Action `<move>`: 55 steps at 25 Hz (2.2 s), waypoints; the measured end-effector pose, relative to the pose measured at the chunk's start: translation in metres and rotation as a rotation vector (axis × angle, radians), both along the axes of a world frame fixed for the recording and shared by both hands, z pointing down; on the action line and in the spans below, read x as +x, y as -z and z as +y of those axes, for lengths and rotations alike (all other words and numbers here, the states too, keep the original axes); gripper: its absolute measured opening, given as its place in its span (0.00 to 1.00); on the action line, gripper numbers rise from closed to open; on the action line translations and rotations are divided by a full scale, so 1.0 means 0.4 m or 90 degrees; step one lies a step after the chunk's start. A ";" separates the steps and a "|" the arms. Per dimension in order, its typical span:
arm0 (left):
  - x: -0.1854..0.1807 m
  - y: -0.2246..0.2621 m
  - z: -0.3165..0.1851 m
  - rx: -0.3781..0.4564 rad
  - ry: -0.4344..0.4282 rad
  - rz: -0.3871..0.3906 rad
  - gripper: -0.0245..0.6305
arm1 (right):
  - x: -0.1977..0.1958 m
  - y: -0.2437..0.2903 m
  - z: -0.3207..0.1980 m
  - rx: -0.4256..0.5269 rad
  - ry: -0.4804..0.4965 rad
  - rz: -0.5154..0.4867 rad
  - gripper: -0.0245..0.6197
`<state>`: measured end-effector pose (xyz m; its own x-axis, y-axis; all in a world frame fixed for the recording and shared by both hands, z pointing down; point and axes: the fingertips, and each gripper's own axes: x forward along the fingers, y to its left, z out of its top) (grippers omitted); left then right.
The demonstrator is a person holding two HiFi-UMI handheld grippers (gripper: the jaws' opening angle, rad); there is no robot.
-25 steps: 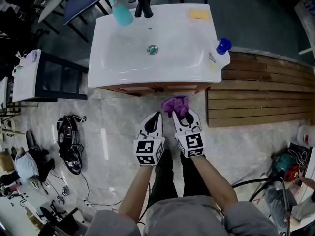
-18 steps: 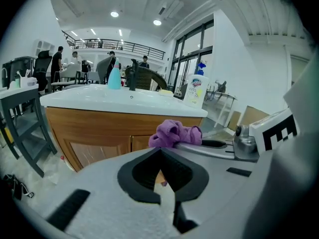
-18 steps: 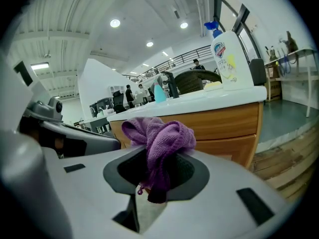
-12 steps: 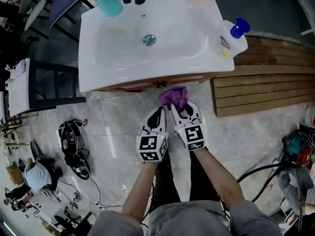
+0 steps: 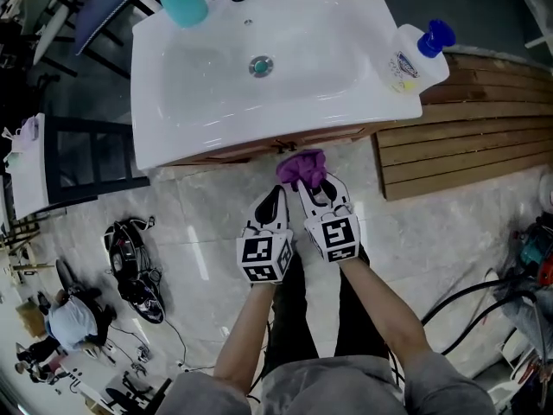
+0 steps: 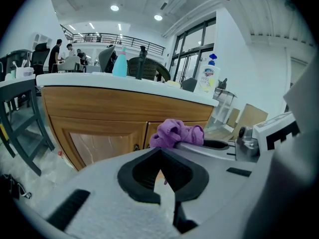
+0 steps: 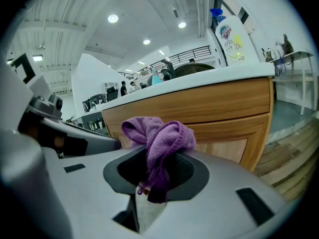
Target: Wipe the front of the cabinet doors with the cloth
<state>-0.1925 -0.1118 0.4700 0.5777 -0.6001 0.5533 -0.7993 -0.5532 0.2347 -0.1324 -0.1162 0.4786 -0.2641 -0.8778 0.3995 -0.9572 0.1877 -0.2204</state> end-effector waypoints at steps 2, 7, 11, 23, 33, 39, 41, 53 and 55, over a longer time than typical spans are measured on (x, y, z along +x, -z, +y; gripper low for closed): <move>-0.001 -0.017 -0.002 -0.006 -0.005 -0.002 0.05 | -0.002 -0.013 -0.016 0.002 0.000 0.004 0.19; -0.007 -0.057 -0.009 -0.017 -0.011 -0.005 0.05 | -0.011 -0.058 -0.060 -0.001 0.005 0.012 0.19; -0.020 -0.082 -0.009 -0.026 -0.012 -0.012 0.05 | -0.021 -0.090 -0.091 -0.006 0.009 0.017 0.19; -0.068 -0.122 0.000 -0.045 0.001 -0.026 0.05 | -0.020 -0.118 -0.148 0.007 -0.015 0.038 0.18; -0.063 -0.135 0.010 -0.049 -0.002 -0.032 0.05 | -0.006 -0.117 -0.150 0.011 -0.021 0.032 0.18; -0.040 -0.139 0.024 -0.053 -0.008 -0.034 0.05 | 0.031 -0.118 -0.143 0.009 -0.034 0.029 0.18; -0.029 -0.140 0.029 -0.055 -0.010 -0.032 0.05 | 0.048 -0.118 -0.141 0.008 -0.038 0.031 0.18; 0.030 -0.142 0.051 -0.056 -0.021 -0.030 0.05 | 0.136 -0.124 -0.121 0.001 -0.064 0.034 0.18; 0.042 -0.143 0.057 -0.057 -0.024 -0.030 0.05 | 0.153 -0.124 -0.116 0.000 -0.067 0.036 0.18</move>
<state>-0.1755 -0.0889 0.5271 0.5712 -0.5261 0.6300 -0.7898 -0.5612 0.2474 -0.0714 -0.1624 0.5283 -0.1473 -0.8998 0.4107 -0.9824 0.0850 -0.1661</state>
